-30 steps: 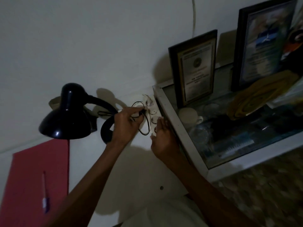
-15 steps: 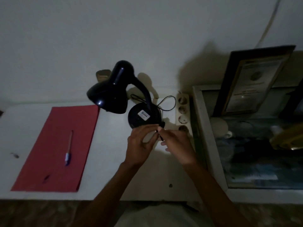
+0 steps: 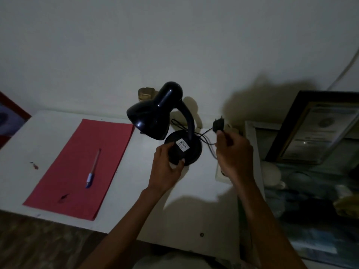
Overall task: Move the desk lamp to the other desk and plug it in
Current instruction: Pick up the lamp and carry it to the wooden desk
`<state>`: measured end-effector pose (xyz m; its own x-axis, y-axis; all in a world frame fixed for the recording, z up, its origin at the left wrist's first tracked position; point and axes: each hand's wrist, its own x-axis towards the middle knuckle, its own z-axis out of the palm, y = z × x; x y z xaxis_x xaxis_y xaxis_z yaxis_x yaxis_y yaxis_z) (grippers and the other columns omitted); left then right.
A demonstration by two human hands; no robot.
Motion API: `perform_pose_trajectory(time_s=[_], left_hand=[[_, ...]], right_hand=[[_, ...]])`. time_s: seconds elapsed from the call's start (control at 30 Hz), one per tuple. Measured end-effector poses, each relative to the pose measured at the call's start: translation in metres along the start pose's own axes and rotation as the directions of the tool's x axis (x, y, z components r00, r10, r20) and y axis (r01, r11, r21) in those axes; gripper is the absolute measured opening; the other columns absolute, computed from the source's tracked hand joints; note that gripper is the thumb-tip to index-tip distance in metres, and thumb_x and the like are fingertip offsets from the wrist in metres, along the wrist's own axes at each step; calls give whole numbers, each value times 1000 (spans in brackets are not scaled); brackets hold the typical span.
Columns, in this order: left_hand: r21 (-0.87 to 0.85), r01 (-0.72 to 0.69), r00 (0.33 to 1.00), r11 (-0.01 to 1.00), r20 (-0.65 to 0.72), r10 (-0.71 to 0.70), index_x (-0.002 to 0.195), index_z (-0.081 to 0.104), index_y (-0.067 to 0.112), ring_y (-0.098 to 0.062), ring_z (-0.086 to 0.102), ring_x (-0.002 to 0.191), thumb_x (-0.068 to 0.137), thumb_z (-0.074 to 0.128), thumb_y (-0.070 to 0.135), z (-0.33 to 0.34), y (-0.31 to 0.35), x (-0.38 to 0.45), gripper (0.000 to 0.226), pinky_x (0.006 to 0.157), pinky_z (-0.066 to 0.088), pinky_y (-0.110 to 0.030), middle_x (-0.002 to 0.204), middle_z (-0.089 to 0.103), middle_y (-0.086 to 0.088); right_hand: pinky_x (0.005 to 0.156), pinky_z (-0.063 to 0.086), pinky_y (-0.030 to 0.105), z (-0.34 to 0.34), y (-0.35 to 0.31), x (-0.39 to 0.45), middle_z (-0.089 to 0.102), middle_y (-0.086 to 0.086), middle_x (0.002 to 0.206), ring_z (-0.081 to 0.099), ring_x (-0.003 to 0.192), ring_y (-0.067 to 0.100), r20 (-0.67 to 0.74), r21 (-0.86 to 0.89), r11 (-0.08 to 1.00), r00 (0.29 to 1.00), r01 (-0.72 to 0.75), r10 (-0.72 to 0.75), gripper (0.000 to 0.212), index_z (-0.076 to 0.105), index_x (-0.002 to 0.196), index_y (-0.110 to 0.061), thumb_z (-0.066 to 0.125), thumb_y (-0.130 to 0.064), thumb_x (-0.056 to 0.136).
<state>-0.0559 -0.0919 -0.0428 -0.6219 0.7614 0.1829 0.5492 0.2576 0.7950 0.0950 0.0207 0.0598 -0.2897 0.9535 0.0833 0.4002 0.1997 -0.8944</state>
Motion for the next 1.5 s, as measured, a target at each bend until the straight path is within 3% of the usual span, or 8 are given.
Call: perform_pose_trajectory(time_s=[0.27,0.5,0.6,0.73,0.87,1.03,1.2,1.5], left_hand=[[7,14,988,1000,155,-15,119,51,18,-21,59,108,70,76,28,14,24,53,56,91,54,-40,117,60,-3],[-212,334,942,918,81,-324,127,51,11,-33,58,115,98,43,10,25,29,81,30,95,45,-36,120,62,-17],[-428,381,916,819,58,-396,91,59,17,-28,61,102,100,48,12,25,24,93,14,100,48,-45,96,64,-7],[-592,408,893,695,103,-437,87,56,41,-9,63,94,95,61,22,25,17,92,21,79,50,-7,97,63,10],[-499,352,934,792,133,-332,87,63,39,-24,62,111,97,58,21,23,13,100,22,104,44,-38,104,68,-2],[-318,206,978,925,88,-187,114,62,19,-13,64,97,100,52,23,24,19,95,18,83,51,-14,100,67,4],[68,-120,990,990,84,114,108,63,-3,-35,56,105,99,44,2,22,21,92,22,95,43,-41,110,62,-24],[99,-174,978,980,133,160,116,60,1,-33,52,115,100,43,6,17,15,95,24,102,38,-38,118,60,-21]], right_hand=[[45,24,24,45,28,91,40,-6,49,44,62,19,155,-186,978,980,-98,128,43,45,46,-19,58,-9,85],[80,56,46,67,40,112,74,18,91,66,79,27,280,64,958,926,-280,252,30,72,78,-19,51,0,90],[59,54,32,72,47,110,70,14,84,62,64,20,347,199,882,873,-426,344,26,69,107,3,46,3,94],[42,40,10,70,44,108,69,28,106,54,61,12,415,230,864,848,-448,329,29,60,120,9,46,1,96],[50,38,19,75,33,115,69,12,97,51,62,10,408,229,871,855,-436,321,27,69,116,-11,59,-7,91],[41,36,20,79,29,116,73,1,85,51,60,10,419,259,832,833,-490,361,36,74,105,-9,64,-38,85],[48,32,25,79,22,116,69,1,76,50,52,13,487,240,807,786,-539,380,73,76,99,-9,75,-69,58],[40,35,19,67,16,111,70,2,76,58,60,11,342,264,848,867,-459,363,22,74,83,-13,74,-35,80]])
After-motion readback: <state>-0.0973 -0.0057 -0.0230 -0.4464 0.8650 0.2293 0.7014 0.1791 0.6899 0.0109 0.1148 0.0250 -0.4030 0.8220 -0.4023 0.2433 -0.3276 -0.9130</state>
